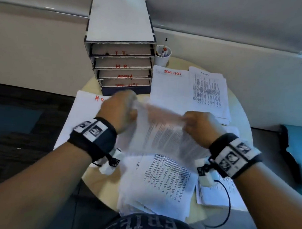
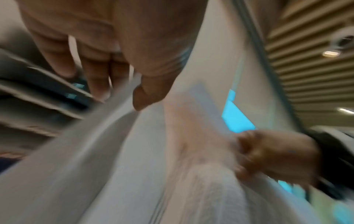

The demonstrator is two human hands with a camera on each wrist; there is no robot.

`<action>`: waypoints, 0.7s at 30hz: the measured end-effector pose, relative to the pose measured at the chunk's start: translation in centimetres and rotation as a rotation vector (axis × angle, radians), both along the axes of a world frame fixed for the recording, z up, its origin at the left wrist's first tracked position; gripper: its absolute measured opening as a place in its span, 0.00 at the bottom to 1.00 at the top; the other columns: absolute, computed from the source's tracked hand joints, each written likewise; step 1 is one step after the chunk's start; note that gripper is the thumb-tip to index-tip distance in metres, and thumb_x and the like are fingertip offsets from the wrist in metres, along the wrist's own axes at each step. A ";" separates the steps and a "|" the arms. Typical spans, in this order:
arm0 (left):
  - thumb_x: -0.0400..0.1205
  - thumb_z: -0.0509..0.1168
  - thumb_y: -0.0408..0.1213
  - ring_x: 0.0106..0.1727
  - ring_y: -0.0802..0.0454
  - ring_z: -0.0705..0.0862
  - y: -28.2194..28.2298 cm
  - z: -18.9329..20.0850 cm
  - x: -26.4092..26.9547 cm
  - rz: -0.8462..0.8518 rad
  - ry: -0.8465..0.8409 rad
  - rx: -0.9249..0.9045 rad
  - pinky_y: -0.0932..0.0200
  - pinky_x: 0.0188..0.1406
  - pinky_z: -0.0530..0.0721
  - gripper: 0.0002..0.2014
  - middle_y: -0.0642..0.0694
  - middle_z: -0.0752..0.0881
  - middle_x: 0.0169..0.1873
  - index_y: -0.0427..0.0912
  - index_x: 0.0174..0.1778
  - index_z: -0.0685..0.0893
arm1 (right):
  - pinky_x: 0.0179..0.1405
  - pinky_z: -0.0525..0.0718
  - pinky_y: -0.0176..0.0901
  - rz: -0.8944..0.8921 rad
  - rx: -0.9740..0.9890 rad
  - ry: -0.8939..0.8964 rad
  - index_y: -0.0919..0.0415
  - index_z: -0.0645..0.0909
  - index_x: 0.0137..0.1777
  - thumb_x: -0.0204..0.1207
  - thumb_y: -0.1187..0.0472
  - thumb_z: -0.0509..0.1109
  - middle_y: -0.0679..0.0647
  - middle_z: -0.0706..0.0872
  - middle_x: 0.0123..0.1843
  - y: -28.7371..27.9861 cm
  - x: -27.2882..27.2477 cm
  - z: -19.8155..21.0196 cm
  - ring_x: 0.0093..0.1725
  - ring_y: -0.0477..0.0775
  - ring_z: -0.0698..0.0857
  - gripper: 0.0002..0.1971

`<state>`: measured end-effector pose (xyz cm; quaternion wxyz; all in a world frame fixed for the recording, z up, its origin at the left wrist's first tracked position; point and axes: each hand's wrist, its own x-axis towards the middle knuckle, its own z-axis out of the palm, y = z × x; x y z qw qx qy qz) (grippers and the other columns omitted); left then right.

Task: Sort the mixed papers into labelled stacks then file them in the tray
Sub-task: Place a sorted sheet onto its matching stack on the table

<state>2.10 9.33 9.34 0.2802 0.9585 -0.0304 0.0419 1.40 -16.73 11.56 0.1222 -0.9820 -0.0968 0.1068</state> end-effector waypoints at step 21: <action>0.79 0.59 0.36 0.63 0.66 0.80 -2.3 -4.2 -3.8 0.112 -0.089 -0.877 0.67 0.63 0.77 0.22 0.57 0.83 0.61 0.47 0.71 0.73 | 0.41 0.87 0.48 -0.560 1.183 -0.201 0.61 0.83 0.58 0.67 0.61 0.74 0.53 0.92 0.48 1.6 -4.0 -5.0 0.48 0.55 0.90 0.18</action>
